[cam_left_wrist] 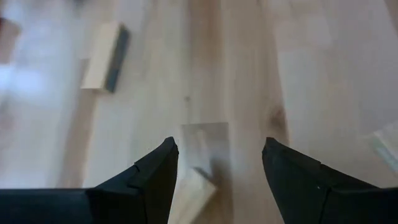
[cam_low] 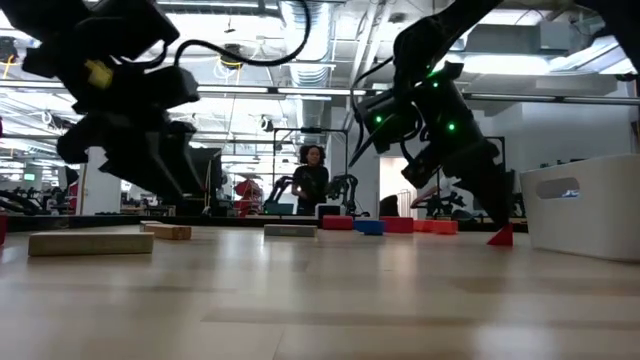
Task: Sort blocks by size
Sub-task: Put the red block into the grey bin
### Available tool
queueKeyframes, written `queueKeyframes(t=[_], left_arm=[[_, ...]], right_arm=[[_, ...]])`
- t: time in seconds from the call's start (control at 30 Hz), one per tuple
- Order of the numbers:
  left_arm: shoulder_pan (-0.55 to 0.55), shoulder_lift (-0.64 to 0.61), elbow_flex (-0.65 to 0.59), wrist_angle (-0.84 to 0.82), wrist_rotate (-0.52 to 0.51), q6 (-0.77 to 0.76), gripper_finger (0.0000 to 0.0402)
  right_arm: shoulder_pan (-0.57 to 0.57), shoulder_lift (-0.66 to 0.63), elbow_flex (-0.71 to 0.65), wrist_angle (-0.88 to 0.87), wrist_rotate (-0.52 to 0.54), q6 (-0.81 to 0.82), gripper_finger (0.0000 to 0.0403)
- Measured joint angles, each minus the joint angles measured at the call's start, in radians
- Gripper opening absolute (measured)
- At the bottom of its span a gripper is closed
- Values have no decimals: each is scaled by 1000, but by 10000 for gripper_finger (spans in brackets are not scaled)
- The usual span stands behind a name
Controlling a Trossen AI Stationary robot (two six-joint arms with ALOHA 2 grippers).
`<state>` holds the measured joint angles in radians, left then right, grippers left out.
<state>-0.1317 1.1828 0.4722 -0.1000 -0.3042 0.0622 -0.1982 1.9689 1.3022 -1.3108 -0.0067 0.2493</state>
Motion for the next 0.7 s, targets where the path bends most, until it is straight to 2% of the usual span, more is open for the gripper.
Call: queueKeyframes(t=[0.13,0.4,0.53,0.7], left_arm=[[3,-123,-44,-50,-45,-28,224],[3,-395,-118,-89,-49,-56,224],[1,-469,-118,-144,-48,-79,224],[-19,-497,-118,-153,-48,-86,224]], right_arm=[[0,1,-2,14,-1,-12,286],[-1,1,-2,23,-20,-20,286],[-1,7,-12,32,-20,-23,286],[0,52,-20,19,-14,-38,286]])
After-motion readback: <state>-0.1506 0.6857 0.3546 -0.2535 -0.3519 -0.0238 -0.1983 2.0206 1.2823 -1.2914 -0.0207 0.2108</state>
